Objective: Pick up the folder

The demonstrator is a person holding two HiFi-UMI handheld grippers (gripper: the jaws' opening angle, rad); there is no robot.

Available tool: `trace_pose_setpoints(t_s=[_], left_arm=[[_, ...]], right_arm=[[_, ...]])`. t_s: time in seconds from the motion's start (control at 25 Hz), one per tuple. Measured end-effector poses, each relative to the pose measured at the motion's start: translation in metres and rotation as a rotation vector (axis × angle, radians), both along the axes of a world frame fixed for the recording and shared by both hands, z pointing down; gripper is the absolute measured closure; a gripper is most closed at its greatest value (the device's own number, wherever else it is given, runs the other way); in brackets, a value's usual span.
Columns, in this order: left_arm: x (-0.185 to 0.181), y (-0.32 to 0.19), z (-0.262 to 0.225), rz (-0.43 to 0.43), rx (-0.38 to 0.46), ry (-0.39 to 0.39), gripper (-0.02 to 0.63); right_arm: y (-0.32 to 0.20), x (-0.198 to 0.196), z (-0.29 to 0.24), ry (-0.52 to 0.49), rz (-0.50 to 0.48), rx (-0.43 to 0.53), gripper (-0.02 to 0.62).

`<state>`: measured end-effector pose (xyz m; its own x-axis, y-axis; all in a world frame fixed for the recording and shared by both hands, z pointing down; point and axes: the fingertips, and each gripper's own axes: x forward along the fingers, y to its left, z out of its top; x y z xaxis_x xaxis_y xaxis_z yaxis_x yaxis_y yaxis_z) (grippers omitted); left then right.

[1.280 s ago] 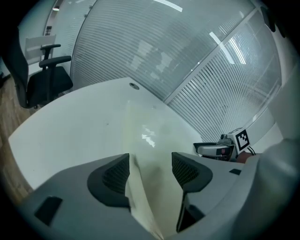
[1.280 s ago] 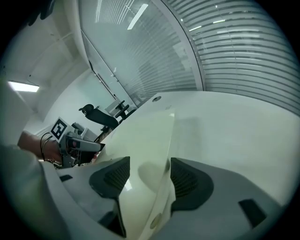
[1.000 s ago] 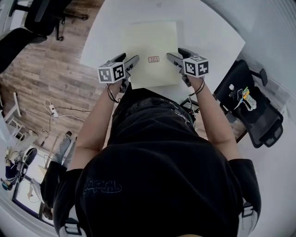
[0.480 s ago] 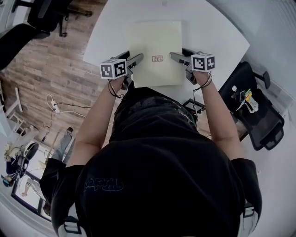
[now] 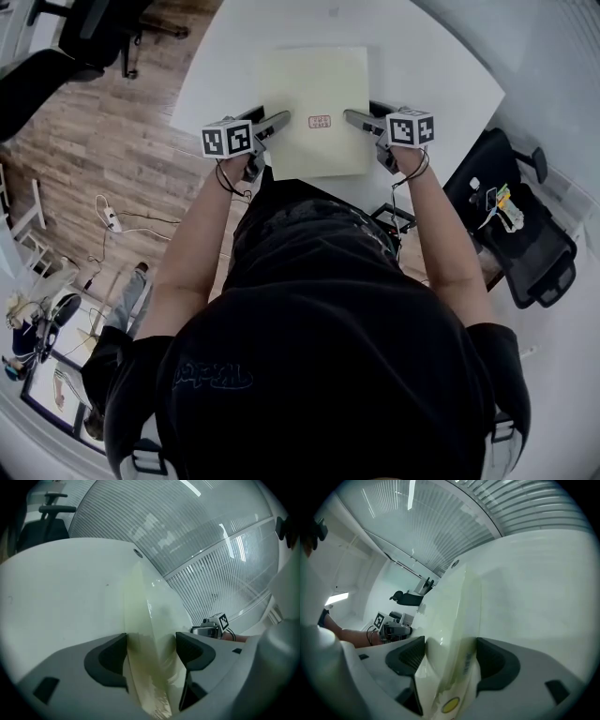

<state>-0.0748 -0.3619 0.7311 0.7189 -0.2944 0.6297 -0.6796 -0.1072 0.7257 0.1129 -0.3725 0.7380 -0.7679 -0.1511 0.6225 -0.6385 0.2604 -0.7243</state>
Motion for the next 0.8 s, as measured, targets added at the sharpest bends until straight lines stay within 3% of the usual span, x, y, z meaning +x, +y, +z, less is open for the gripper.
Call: trace_pose_setpoints(t_s=[0.36,0.8], left_arm=[[-0.002,-0.003,-0.013,0.013,0.041,-0.041,0.278],[-0.002,-0.013,-0.094,-0.011,0.265,-0.081,0.279]], right_arm=[[-0.003,-0.004,-0.018,0.016,0.018,0.065,0.262],[-0.010,-0.008,-0.094,0.004,0.055,0.265,0.262]])
